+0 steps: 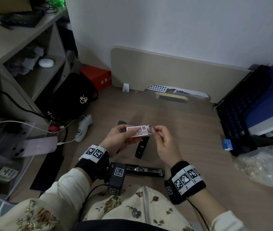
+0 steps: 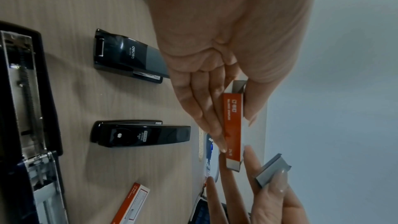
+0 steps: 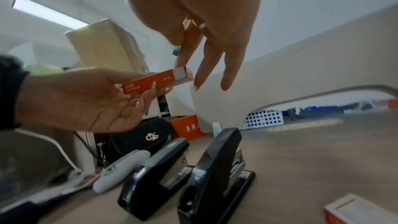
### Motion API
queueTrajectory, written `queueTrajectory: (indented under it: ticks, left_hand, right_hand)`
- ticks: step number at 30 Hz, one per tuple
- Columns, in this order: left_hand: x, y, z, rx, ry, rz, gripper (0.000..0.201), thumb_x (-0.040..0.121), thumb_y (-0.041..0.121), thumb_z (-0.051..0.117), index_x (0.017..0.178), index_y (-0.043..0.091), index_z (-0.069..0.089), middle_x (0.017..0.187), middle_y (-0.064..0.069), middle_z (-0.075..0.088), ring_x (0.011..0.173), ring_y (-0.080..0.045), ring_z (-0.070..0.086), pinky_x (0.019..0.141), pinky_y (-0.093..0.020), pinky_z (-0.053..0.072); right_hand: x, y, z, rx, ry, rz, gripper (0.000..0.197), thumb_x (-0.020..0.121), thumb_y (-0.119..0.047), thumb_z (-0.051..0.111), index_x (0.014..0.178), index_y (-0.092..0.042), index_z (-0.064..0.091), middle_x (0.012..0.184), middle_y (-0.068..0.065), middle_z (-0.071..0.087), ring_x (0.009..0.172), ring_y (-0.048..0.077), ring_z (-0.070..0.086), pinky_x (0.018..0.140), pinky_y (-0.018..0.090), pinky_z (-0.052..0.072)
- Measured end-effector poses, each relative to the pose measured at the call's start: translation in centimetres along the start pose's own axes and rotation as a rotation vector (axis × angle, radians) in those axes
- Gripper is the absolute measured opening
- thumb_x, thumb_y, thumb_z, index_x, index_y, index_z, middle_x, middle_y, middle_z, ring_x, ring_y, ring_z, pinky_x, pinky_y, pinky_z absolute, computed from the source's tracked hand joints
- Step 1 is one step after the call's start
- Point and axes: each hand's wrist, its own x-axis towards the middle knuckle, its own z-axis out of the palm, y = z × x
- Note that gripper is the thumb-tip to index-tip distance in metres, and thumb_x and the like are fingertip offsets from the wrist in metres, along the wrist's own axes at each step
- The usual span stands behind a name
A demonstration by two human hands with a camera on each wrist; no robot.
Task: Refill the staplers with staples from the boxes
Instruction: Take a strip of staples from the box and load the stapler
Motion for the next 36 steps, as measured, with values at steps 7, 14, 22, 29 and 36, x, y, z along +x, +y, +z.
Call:
queueTrajectory:
  ticks: [7, 14, 22, 29, 36]
  left_hand:
    - [-0.04, 0.09, -0.08, 0.003, -0.004, -0.013, 0.035, 0.087, 0.013, 0.068, 0.117, -0.003, 0.057, 0.102, -0.02, 0.072, 0.077, -0.023, 0.074, 0.065, -0.024, 0.058]
    - [-0.06, 0.16, 0.06, 0.017, -0.01, 0.011, 0.033, 0.088, 0.014, 0.067, 0.115, -0.002, 0.057, 0.098, -0.017, 0.073, 0.076, -0.022, 0.074, 0.066, -0.023, 0.058]
    - [0.05, 0.09, 0.08, 0.023, -0.01, 0.035, 0.022, 0.088, 0.015, 0.067, 0.106, 0.003, 0.06, 0.099, -0.017, 0.073, 0.077, -0.022, 0.074, 0.067, -0.023, 0.058]
    - [0.28, -0.03, 0.02, -0.007, -0.028, 0.021, 0.028, 0.086, 0.016, 0.069, 0.109, 0.003, 0.06, 0.103, -0.019, 0.072, 0.084, -0.025, 0.073, 0.068, -0.024, 0.058]
    - [0.62, -0.27, 0.17, -0.01, -0.026, 0.002, 0.037, 0.086, 0.014, 0.069, 0.117, -0.003, 0.056, 0.111, -0.024, 0.069, 0.086, -0.028, 0.073, 0.083, -0.032, 0.057]
  right_hand:
    - [-0.07, -0.12, -0.22, -0.042, 0.036, -0.011, 0.014, 0.096, -0.029, 0.049, 0.103, -0.018, 0.056, 0.093, -0.001, 0.072, 0.087, 0.013, 0.067, 0.078, 0.035, 0.054]
    - [-0.17, -0.83, -0.16, -0.119, 0.017, -0.086, 0.014, 0.096, -0.02, 0.051, 0.102, -0.009, 0.057, 0.077, -0.006, 0.065, 0.06, 0.001, 0.056, 0.054, 0.014, 0.04]
    - [0.45, -0.41, 0.53, 0.15, 0.036, 0.122, 0.017, 0.096, -0.022, 0.051, 0.105, -0.009, 0.058, 0.098, -0.002, 0.07, 0.094, 0.006, 0.065, 0.087, 0.025, 0.051]
    - [0.46, -0.69, 0.3, 0.339, 0.052, 0.149, 0.021, 0.095, -0.025, 0.051, 0.107, -0.01, 0.059, 0.102, -0.001, 0.071, 0.099, 0.008, 0.065, 0.087, 0.019, 0.048]
    - [0.35, -0.52, 0.33, 0.311, 0.043, 0.11, 0.015, 0.096, -0.021, 0.051, 0.105, -0.011, 0.058, 0.101, 0.0, 0.071, 0.099, 0.009, 0.066, 0.088, 0.023, 0.049]
